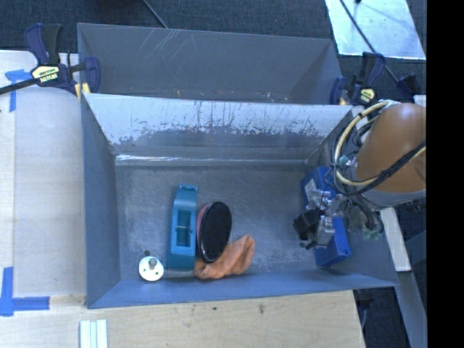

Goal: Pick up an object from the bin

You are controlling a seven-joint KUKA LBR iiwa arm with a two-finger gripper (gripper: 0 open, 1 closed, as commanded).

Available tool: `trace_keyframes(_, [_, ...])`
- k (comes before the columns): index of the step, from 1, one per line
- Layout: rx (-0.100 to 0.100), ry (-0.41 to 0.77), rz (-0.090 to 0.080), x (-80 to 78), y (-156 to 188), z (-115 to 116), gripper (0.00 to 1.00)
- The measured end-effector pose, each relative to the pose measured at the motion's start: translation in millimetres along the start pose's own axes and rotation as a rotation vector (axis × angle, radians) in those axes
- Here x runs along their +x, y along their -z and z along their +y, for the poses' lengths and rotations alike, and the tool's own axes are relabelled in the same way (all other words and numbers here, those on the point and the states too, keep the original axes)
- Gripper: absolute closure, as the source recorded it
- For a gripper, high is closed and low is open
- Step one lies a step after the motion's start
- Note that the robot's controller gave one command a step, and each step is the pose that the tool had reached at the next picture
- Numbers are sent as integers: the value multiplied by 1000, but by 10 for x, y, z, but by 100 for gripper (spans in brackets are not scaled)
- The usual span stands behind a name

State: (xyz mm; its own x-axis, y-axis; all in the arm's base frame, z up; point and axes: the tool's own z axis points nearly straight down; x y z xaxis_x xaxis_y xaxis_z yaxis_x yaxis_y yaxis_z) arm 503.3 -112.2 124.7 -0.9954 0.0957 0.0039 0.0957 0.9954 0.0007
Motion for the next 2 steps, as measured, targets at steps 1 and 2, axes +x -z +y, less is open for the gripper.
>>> trace_keyframes(1, [1, 0, -5, -7, 208, -1, 100])
trace_keyframes(2, [1, 0, -8, -15, 342, -3, 100])
